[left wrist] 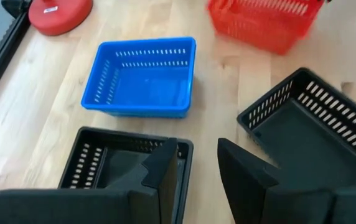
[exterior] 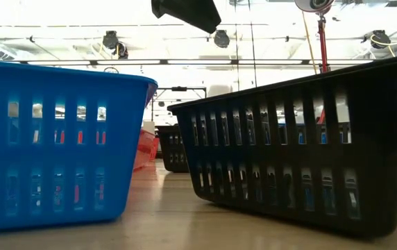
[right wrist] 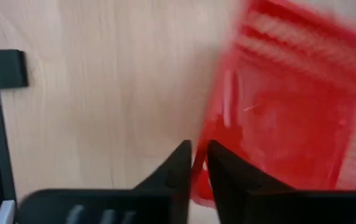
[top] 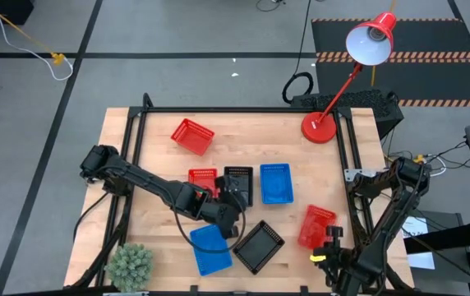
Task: Stack baskets by color
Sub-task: Stack the bottom red bin on the middle red bin
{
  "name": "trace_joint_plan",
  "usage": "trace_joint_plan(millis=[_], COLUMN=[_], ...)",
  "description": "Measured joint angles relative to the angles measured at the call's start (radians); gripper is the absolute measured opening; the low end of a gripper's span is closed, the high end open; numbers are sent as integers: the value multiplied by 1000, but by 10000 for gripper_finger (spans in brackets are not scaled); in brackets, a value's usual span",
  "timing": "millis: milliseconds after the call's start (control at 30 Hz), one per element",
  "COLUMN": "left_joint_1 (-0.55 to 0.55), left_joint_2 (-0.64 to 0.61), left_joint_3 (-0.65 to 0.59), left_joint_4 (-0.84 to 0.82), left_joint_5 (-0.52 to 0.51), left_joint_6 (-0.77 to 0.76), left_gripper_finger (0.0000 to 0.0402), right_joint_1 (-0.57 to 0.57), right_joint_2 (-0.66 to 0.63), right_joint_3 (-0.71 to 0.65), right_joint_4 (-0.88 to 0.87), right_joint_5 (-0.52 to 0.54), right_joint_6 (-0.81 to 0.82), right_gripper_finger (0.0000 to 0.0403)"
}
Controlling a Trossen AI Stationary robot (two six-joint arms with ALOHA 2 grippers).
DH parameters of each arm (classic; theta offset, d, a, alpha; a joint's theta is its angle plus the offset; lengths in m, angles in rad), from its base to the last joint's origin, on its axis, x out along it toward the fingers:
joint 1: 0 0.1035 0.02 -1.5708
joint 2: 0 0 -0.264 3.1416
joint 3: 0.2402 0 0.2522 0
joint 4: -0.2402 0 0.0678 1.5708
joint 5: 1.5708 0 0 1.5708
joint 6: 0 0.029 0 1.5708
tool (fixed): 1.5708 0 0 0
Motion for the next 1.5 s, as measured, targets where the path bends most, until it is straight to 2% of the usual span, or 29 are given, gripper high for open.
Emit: trace_joint_plan(millis=[100,267,400,633,767,933,1167,1500], left_joint_1=[-2,-2,-2,-22,-46,-68,-75,-80], left_joint_2=[0,0,0,0,0,0,0,0], left_joint_3=[0,0,0,0,0,0,0,0], left_joint_4=[25,29,43,196,261,328,385,455], left_joint_5=[1,2,2,20,21,21,21,51], left_joint_6=[14,17,19,128,192,224,236,289], left_gripper_finger=[115,115,115,117,137,185,245,253], right_joint_1=[-2,-2,-2,-2,-2,-2,-3,-65], right_joint_2=[0,0,-8,-79,-119,-126,-126,-126], right_joint_3=[0,0,0,0,4,95,262,400], right_joint_4=[-6,-8,-27,-38,-60,-189,-351,-494], right_joint_5=[0,-26,-74,-78,-78,-74,1,147], right_joint_6=[-3,1,27,57,71,74,63,-64], right_gripper_finger=[9,19,7,5,3,2,0,0])
